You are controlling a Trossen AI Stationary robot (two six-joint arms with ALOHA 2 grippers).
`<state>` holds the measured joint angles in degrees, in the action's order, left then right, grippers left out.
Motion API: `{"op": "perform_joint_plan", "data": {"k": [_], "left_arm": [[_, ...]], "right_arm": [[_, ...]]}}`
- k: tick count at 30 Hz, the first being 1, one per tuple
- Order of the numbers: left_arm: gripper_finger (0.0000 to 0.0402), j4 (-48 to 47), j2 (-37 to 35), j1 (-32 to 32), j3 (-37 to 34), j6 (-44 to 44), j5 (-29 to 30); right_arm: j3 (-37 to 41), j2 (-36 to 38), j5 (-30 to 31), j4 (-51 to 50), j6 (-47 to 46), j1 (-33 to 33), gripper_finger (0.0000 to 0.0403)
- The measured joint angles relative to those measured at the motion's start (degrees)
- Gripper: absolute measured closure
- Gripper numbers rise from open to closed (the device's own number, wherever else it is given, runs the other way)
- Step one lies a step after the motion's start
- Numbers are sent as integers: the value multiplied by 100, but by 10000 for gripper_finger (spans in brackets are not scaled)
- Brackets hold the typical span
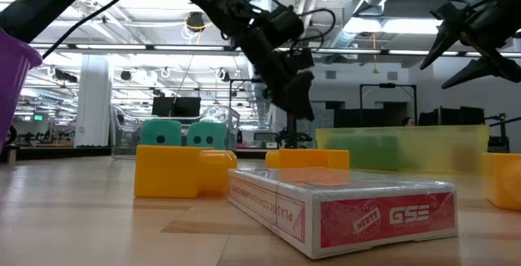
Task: Pick & Place Toys
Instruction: Put the red game piece into the yellow bin
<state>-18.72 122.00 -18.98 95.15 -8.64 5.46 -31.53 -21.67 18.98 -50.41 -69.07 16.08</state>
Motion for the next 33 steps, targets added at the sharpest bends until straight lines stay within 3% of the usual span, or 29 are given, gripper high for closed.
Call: {"op": "perform_joint_plan", "data": {"k": [6,9,12,17,33], "left_arm": [[137,-48,261,-22,-54,-517,-134],[137,-3,288,-17,-57,-818,70],[137,82,277,-92,-50,-810,171],[137,54,277,-208,-54,-928,-241],[137,101,277,-201,-54,-958,-70]], "right_arm": [[0,0,-31,-8,4,3,155],[0,0,-32,-9,30,3,155],[0,0,-32,-11,47,3,155],[0,0,-30,-12,61,3,155],[0,0,57,-32,64,10,155]]}}
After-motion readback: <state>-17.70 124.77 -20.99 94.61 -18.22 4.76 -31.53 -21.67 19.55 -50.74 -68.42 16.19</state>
